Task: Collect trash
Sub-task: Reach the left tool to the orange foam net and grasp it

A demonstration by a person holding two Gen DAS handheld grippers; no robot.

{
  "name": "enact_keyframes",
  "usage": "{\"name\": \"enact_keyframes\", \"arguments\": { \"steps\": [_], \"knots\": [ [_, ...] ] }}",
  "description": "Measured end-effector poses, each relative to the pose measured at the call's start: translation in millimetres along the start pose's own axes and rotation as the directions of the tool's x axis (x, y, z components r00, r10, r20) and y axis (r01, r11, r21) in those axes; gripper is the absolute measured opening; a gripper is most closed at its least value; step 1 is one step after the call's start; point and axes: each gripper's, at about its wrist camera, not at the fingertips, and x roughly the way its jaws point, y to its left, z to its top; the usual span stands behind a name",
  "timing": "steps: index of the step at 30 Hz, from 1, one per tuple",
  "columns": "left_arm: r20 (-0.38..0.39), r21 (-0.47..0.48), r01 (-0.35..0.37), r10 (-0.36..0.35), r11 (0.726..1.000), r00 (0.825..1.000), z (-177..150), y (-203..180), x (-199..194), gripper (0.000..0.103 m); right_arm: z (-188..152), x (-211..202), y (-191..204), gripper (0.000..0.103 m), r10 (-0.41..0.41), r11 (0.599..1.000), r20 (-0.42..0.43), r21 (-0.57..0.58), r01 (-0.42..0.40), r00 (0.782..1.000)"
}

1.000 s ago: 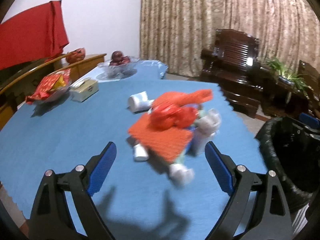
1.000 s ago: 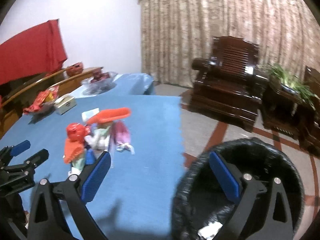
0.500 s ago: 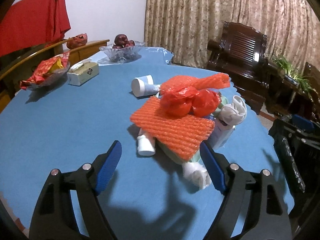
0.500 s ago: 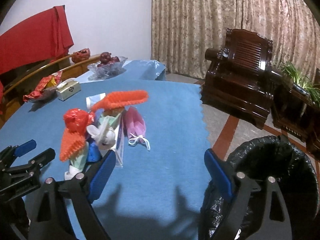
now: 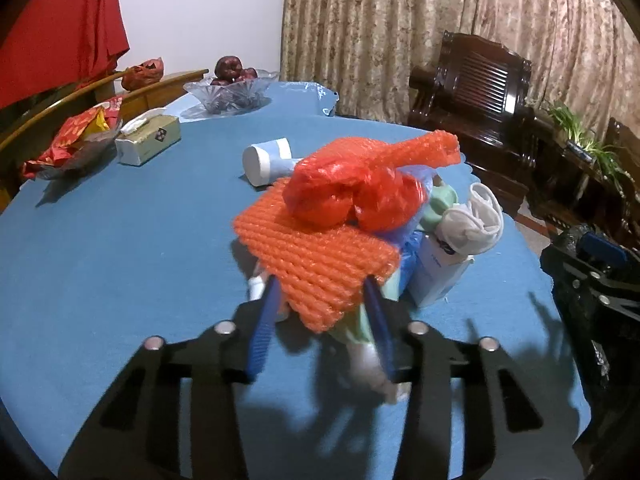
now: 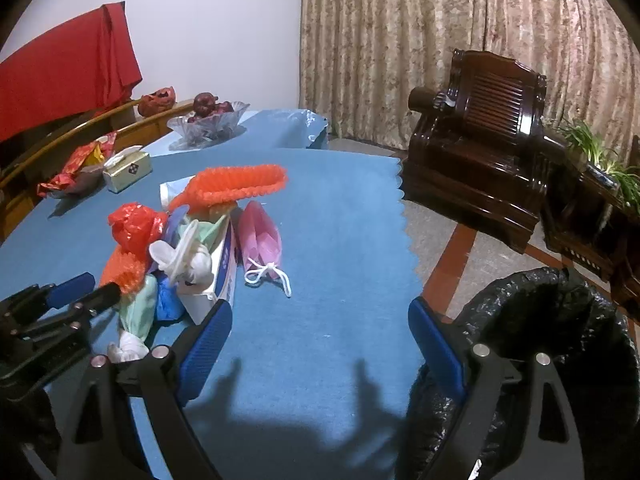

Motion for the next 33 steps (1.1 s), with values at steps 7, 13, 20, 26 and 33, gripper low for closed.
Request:
{"name": "enact_keyframes", "arguments": {
  "steps": [7, 13, 20, 26, 33],
  "knots": [
    [-0.04, -0.031, -0.064, 0.063, 0.997, 0.997, -11, 40, -9, 0.022, 3, -6, 10, 0.088, 0.014, 1.0, 0.015, -0.017, -0.013, 1.0],
    [-0.028, -0.041, -0.062, 0.061, 0.997, 0.998, -14, 58, -26, 0.031, 3, -9, 21, 0.088, 0.029, 0.999, 0.017, -0.028, -0.029, 0.999],
    [0.009, -0.051, -0.003, 0.003, 0.999, 1.0, -1, 41, -20, 0.06, 1, -4, 27, 0.088, 0.032, 0.999, 0.005, -0.038, -0.032, 0.999],
    [-0.009, -0.029, 0.007, -0.008, 1.0, 1.0, 6, 27, 8, 0.067, 1, 1, 19, 0.088, 0.022, 0.999, -0.003, -0.023, -0.022, 1.0],
    [-0.063, -0.071, 0.034, -0.038, 0.997, 0.997, 3, 37, 31, 0.032, -1, 7, 19, 0.088, 0.029, 0.999, -0.016, -0.026, -0.029, 0.999]
  ]
}}
